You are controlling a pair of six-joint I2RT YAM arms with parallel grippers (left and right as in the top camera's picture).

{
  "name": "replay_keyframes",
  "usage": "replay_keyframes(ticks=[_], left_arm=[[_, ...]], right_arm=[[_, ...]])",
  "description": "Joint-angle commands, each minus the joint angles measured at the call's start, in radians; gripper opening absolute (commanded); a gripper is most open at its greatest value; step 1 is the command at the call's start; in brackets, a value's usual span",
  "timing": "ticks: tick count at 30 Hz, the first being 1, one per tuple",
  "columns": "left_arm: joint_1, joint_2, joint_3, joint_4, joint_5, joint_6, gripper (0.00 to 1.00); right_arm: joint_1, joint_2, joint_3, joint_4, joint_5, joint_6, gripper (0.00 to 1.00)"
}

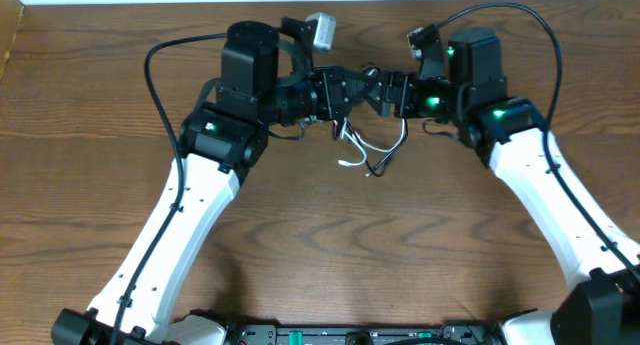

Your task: Untangle cables

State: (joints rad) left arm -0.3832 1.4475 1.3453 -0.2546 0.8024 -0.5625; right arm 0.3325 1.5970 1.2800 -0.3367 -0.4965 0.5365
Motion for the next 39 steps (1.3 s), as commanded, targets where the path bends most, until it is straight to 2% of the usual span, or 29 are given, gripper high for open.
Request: replay_keyframes(ticks=[1, 11, 12, 13, 14, 16, 22, 28, 35, 39], left_arm=[[-0.018, -0.010, 0.000, 0.021, 0.021, -0.083, 0.07], [0.026, -0.013, 0.000, 0.214, 0.101, -0.203, 0.07], [0.034, -0.012, 0.000, 0.215, 0.105, -0.203, 0.07], [0.042, -0.012, 0.000, 0.215, 0.109, -0.203, 0.07], [0.055, -0.012, 0.000, 0.214, 0.118, -0.202, 0.08], [0.076, -0.012, 0.000, 0.213, 0.132, -0.201, 0.07], [0.177, -0.012, 0.000, 0.155, 0.133, -0.149, 0.07], [0.263, -0.012, 0.000, 0.108, 0.132, -0.082, 0.07], [0.348, -0.012, 0.000, 0.026, 0.129, 0.044, 0.07], [0.406, -0.012, 0.000, -0.003, 0.128, 0.166, 0.07]], right_arm=[[0.023, 0.054, 0.013, 0.010, 0.156, 0.160, 0.74], [-0.013, 0.138, 0.012, -0.153, 0.278, 0.169, 0.67], [-0.019, 0.141, 0.012, -0.173, 0.281, 0.145, 0.61], [-0.025, 0.143, 0.012, -0.189, 0.281, 0.115, 0.45], [-0.033, 0.143, 0.012, -0.211, 0.281, 0.081, 0.16], [-0.047, 0.143, 0.012, -0.246, 0.281, 0.031, 0.02], [-0.111, 0.143, 0.012, -0.412, 0.286, -0.090, 0.01], [-0.182, 0.143, 0.012, -0.539, 0.327, -0.145, 0.01], [-0.256, 0.143, 0.012, -0.659, 0.496, -0.175, 0.01], [-0.303, 0.143, 0.012, -0.708, 0.619, -0.170, 0.01]])
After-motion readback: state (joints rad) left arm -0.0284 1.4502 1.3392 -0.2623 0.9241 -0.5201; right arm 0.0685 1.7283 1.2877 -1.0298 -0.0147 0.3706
